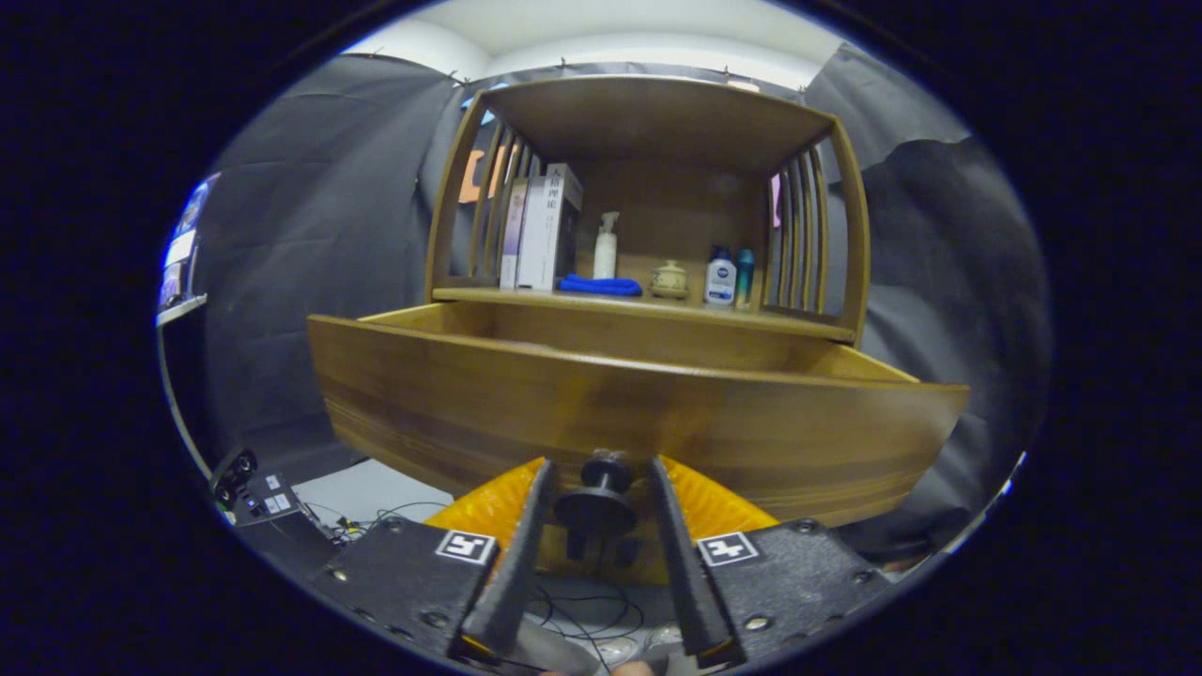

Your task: Pull open the drawer, take out the items inside it, and place them on the countertop above the cabinet.

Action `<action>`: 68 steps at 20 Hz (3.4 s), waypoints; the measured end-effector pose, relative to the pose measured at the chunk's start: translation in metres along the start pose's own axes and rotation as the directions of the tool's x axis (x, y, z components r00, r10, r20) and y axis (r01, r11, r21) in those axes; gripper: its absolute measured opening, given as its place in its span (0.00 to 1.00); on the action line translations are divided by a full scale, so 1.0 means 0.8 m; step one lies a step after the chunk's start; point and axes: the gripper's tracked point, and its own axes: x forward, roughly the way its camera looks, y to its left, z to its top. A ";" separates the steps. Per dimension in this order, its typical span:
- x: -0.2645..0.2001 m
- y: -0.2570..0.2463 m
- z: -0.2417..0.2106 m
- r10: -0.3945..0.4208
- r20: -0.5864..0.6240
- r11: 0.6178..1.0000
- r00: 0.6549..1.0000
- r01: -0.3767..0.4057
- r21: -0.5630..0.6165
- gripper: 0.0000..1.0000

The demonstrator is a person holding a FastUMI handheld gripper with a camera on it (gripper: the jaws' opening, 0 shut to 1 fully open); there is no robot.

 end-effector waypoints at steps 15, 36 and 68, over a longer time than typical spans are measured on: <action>0.072 -0.039 0.153 0.105 -0.282 0.994 0.954 -0.105 0.015 0.93; 0.135 -0.030 0.005 0.072 -0.764 0.997 0.641 -0.034 0.066 0.62; 0.162 -0.079 0.218 0.063 -0.603 0.998 0.795 -0.058 0.028 0.18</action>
